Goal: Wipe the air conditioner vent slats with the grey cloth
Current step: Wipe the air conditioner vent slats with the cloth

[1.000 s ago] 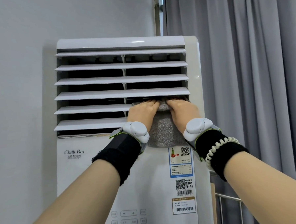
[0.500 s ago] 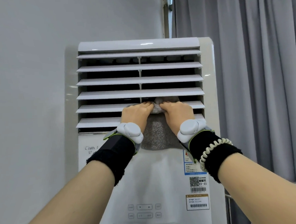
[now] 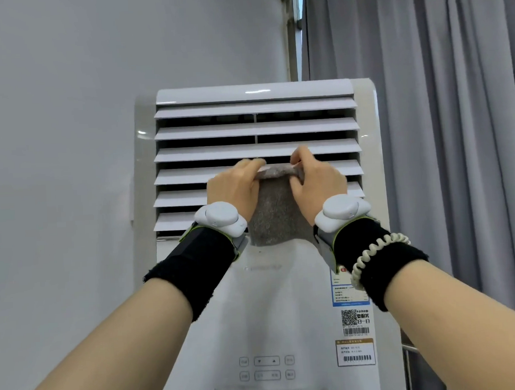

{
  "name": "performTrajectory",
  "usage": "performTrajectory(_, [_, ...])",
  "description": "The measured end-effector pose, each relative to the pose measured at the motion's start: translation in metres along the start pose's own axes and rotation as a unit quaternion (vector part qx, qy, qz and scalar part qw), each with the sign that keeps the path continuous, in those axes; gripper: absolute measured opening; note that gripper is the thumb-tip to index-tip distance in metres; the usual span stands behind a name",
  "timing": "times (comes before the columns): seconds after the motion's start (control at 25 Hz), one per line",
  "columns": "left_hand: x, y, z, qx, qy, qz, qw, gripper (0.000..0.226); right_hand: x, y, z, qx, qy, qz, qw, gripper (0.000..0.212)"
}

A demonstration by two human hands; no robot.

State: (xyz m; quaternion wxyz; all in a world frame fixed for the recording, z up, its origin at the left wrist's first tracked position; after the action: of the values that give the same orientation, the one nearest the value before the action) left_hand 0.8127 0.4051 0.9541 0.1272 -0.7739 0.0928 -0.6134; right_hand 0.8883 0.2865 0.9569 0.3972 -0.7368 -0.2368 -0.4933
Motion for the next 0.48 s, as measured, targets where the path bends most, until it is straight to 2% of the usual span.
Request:
performTrajectory(0.12, [0.020, 0.017, -0.005, -0.015, 0.050, 0.029, 0.998, 0.022, 0.015, 0.008, -0.017, -0.005, 0.043, 0.007, 0.999, 0.015])
performTrajectory(0.24, [0.041, 0.030, 0.004, 0.012, 0.055, 0.054, 0.997, 0.017, 0.031, 0.015, -0.031, -0.051, 0.071, 0.011, 0.996, 0.013])
performTrajectory(0.36, [0.059, 0.037, 0.020, 0.049, 0.037, 0.050, 0.997, 0.019, 0.042, 0.023, -0.038, -0.060, 0.072, 0.025, 0.995, 0.012])
performTrajectory(0.48, [0.069, 0.041, 0.040, 0.056, -0.019, 0.030, 0.998, 0.017, 0.047, 0.032, -0.033, -0.084, 0.055, 0.041, 0.994, 0.018])
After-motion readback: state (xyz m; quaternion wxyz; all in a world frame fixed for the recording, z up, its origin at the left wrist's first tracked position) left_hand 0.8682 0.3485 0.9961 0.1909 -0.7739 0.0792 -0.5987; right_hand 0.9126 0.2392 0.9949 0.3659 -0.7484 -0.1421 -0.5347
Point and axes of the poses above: each hand's wrist, its own x-axis towards the middle knuckle, its own z-axis out of the palm, y = z × x, the point moved 3 cm from there along x, towards the middle knuckle, and after that the axes turned 15 degrees about z, right-handed, at the moved point
